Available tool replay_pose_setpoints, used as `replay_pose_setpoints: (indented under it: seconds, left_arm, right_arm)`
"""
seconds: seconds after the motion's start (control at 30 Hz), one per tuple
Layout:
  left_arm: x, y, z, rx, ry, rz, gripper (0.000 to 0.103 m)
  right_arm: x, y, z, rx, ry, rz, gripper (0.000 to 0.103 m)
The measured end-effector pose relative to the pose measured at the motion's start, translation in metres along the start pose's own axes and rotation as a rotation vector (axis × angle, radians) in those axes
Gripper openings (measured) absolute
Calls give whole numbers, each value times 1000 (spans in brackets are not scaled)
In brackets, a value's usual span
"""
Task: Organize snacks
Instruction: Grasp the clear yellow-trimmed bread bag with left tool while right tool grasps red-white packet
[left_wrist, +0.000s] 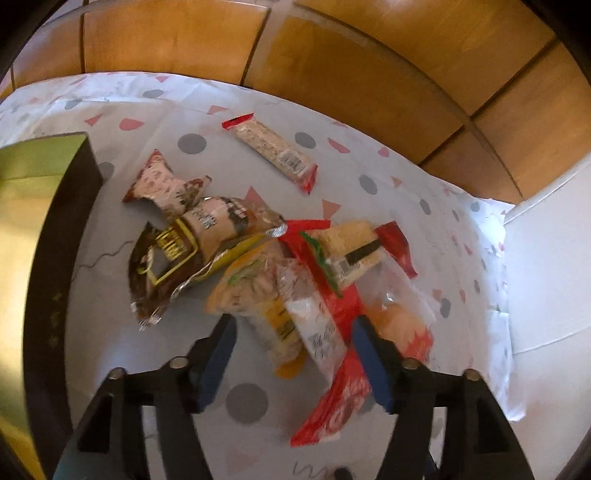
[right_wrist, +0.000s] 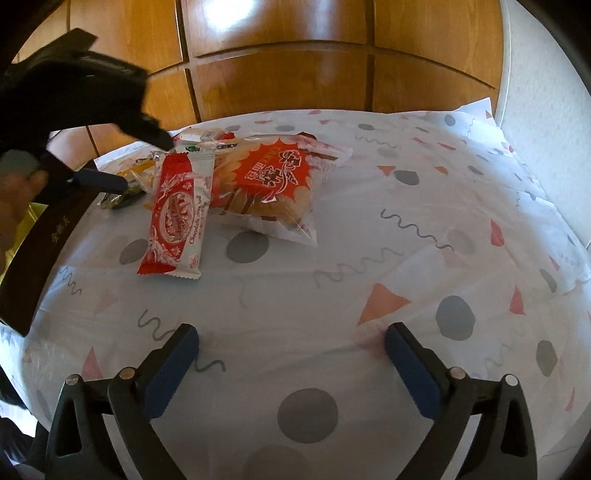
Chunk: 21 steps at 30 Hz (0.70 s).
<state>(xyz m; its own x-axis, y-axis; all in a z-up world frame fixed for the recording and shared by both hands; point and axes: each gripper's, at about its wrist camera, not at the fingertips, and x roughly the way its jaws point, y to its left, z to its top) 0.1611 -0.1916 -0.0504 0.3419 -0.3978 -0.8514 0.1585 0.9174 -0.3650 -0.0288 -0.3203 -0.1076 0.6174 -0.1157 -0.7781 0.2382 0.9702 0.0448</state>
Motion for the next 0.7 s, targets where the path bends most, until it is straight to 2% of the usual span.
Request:
replay_pose_setpoints:
  seconds: [0.13, 0.2, 0.23, 0.27, 0.3, 0.53, 0.63, 0.7]
  left_arm:
    - [26, 0, 6, -4, 16, 58, 77]
    - [39, 5, 4, 19, 43, 79, 70]
    - [37, 7, 3, 39, 29, 69, 69]
    - [35, 6, 1, 77, 19, 63, 60]
    - [33, 7, -1, 107, 22, 52, 57]
    - [8, 27, -17, 221, 36, -11, 49]
    - [2, 32, -25, 276, 44, -24, 49]
    - [6, 39, -27, 258, 70, -18, 61]
  right_arm:
    - [-1, 1, -2, -7, -7, 3, 103]
    - [-1, 1, -2, -10, -8, 6, 103]
    - [0, 0, -2, -11, -11, 9, 103]
    - [0, 0, -2, -12, -14, 11, 103]
    - [0, -1, -3, -15, -16, 11, 103]
    - [3, -2, 0, -29, -18, 14, 103]
    - [4, -1, 1, -32, -16, 10, 103]
    - [5, 0, 3, -38, -12, 7, 103]
